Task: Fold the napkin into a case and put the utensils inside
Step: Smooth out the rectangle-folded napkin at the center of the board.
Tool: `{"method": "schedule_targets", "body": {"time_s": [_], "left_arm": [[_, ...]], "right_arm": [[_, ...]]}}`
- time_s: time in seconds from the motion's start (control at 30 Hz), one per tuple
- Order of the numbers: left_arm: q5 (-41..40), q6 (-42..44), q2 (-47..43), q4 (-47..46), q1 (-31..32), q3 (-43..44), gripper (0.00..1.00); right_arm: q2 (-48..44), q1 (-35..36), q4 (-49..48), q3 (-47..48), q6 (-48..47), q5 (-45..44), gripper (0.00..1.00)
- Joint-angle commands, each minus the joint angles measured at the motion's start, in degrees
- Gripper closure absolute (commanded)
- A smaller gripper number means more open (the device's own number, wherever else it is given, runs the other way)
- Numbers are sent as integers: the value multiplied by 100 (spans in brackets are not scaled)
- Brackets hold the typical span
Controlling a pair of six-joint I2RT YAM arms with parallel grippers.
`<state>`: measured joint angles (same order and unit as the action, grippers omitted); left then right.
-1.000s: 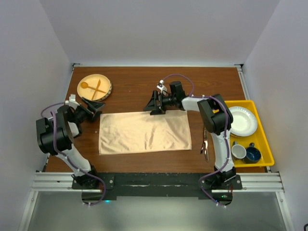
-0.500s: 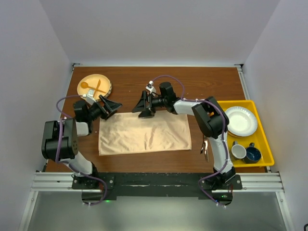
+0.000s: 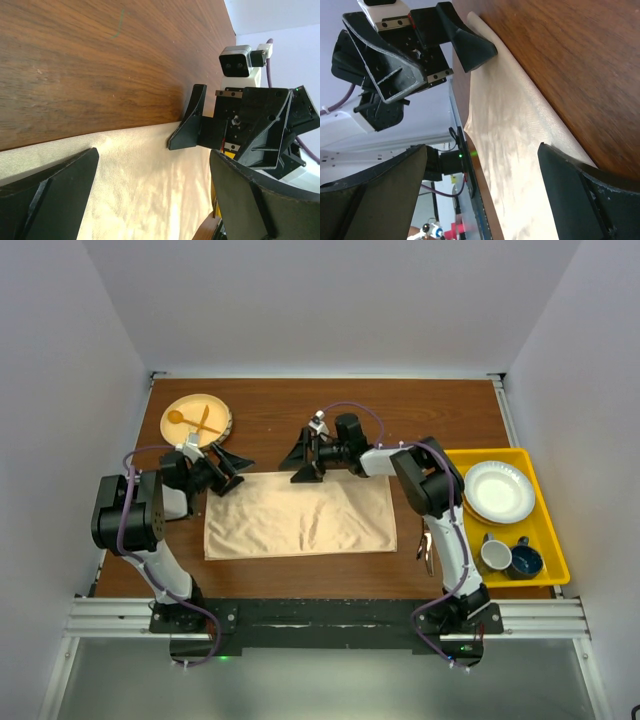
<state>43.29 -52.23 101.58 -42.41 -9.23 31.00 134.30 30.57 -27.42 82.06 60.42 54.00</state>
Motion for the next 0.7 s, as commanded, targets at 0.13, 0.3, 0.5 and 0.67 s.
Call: {"method": "schedule_targets", "body": {"time_s": [0.13, 0.3, 0.5, 0.67], "left_arm": [[-567, 644, 187, 778, 1, 99, 0], [-593, 714, 204, 937, -8, 178, 0], [-620, 767, 195, 1060, -52, 231, 0], [-629, 819, 204, 1174, -52, 283, 0]], "right_arm": [[-211, -534, 1089, -59, -1154, 146, 2], [-229, -859, 1756, 38, -1690, 287, 2], [-352, -1219, 2609, 20, -2358, 462, 2], [-475, -1614, 3558, 64, -3018, 515, 2]]}}
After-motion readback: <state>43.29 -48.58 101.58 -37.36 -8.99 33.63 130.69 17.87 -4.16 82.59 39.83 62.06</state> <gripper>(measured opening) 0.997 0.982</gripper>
